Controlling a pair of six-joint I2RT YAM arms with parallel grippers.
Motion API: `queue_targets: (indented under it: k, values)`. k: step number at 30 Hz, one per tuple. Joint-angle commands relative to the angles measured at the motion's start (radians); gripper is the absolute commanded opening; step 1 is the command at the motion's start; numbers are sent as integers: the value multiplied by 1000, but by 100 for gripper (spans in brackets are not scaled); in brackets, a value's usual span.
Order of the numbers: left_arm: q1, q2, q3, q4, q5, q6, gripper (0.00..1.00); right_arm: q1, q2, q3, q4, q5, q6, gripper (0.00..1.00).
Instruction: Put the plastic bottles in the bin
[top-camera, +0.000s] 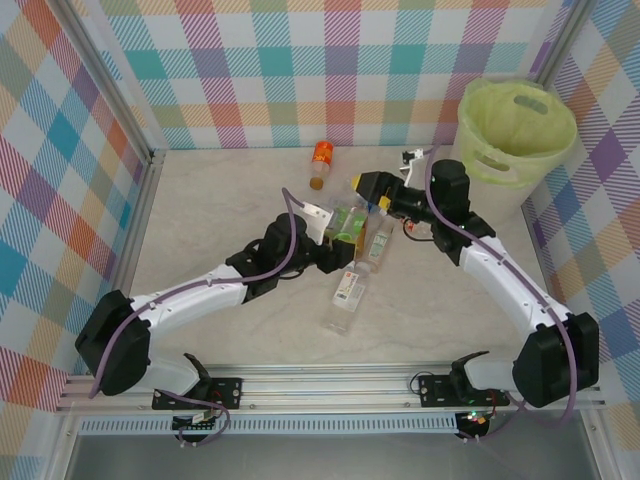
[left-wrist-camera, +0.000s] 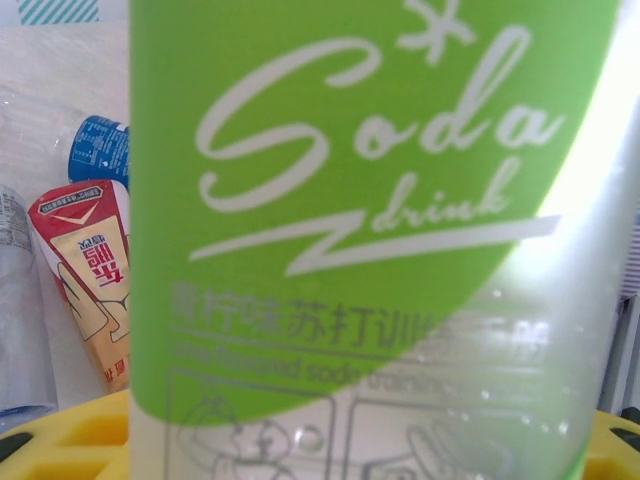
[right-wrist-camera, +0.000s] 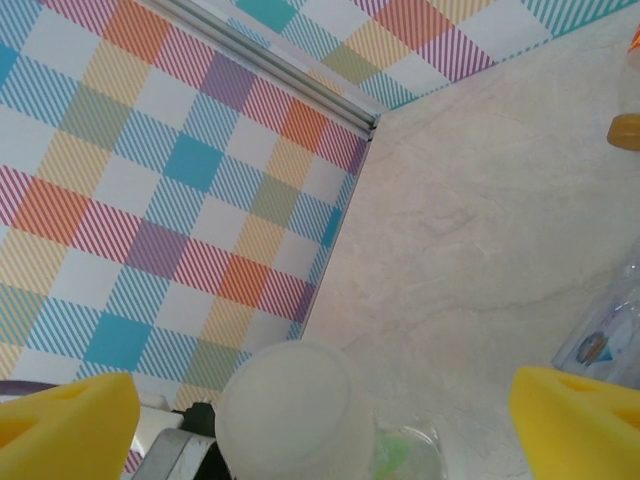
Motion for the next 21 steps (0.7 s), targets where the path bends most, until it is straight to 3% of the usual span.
queue_targets:
  k: [1,6,10,13,16,21]
  values:
    - [7,13,46,-19,36,30,40,21,23,70,-62,20,-56,85]
    - [8,27,61,-32,46,33,40,42,31,103,-150,103,-119,65]
    - [8,34,67,-37,53,31,40,53,37,126,-220,138,-173,59]
    - [8,37,70,-44,58,33,40,59,37,131,-239,149,-200,47]
    - [8,37,72,-50,55,31,40,62,38,132,-248,154,-212,41]
    - [7,38,74,-58,50,22,45,61,31,125,-246,169,-218,19]
